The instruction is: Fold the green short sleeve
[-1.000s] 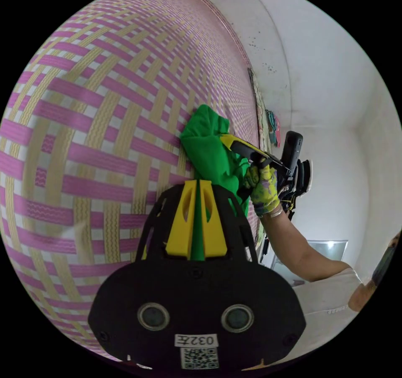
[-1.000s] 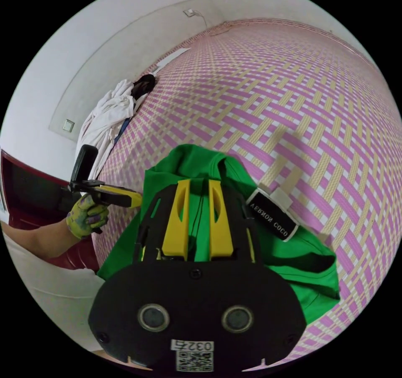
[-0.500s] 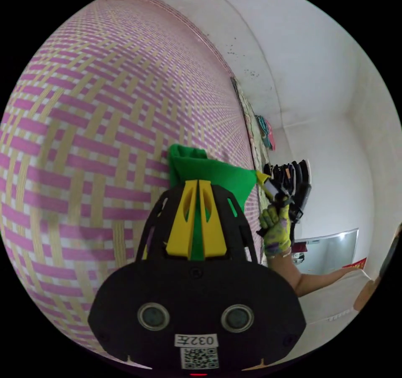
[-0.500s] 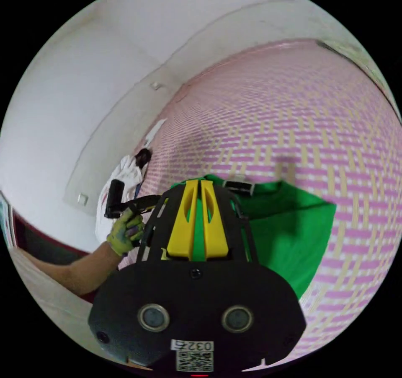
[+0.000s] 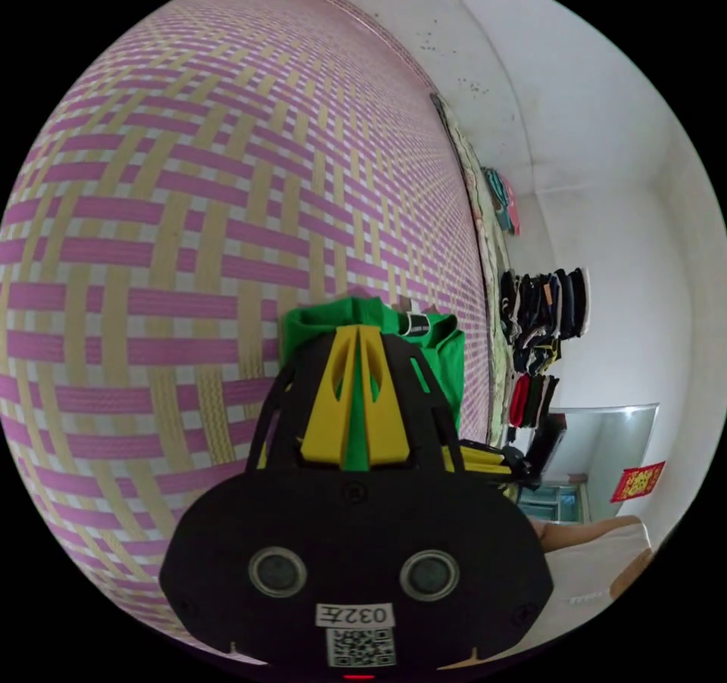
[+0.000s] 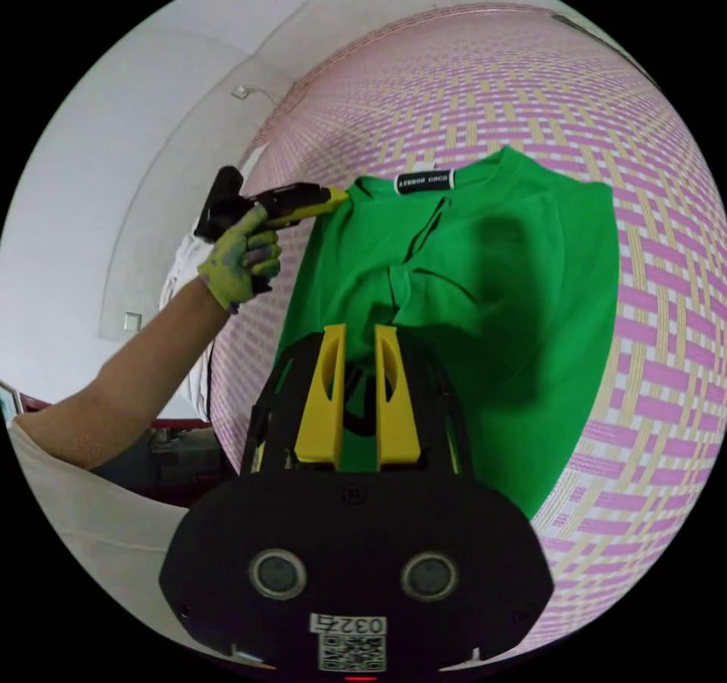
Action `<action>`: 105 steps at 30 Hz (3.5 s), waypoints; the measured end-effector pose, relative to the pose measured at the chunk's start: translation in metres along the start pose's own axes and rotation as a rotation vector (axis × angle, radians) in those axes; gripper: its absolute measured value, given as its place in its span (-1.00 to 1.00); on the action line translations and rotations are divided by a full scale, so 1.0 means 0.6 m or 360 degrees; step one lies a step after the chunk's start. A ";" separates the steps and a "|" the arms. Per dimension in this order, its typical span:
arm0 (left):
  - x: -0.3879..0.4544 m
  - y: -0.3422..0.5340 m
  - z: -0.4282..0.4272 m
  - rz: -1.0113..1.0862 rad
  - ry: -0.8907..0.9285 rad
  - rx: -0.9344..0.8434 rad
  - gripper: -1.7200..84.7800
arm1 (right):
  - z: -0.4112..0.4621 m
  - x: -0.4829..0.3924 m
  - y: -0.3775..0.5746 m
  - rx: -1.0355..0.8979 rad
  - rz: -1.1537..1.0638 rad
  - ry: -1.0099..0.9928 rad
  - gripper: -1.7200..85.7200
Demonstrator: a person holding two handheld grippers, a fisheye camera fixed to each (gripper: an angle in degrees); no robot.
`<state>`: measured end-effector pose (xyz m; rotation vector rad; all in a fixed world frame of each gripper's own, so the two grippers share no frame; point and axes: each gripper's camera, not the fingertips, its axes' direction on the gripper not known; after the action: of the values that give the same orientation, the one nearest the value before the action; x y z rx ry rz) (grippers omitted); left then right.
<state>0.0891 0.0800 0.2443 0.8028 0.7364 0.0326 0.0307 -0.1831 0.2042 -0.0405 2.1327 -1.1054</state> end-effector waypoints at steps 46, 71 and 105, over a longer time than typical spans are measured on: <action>0.293 0.215 -0.050 0.0203 0.0158 -0.0178 -0.98 | 0.034 -0.071 0.117 -0.0064 -0.0063 -0.0209 -0.98; 0.220 0.579 -0.330 -0.0130 0.0127 -0.0314 -0.87 | -0.082 0.116 0.643 -0.0091 0.0399 -0.0432 -0.78; 0.223 0.407 -0.484 0.0093 0.0563 -0.0195 -0.99 | -0.024 0.111 0.555 -0.0111 -0.0070 -0.0715 -0.96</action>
<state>0.0716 0.4784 0.1935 0.7085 1.0343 0.2757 0.0673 0.0152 -0.0696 -0.3381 1.7705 -0.9412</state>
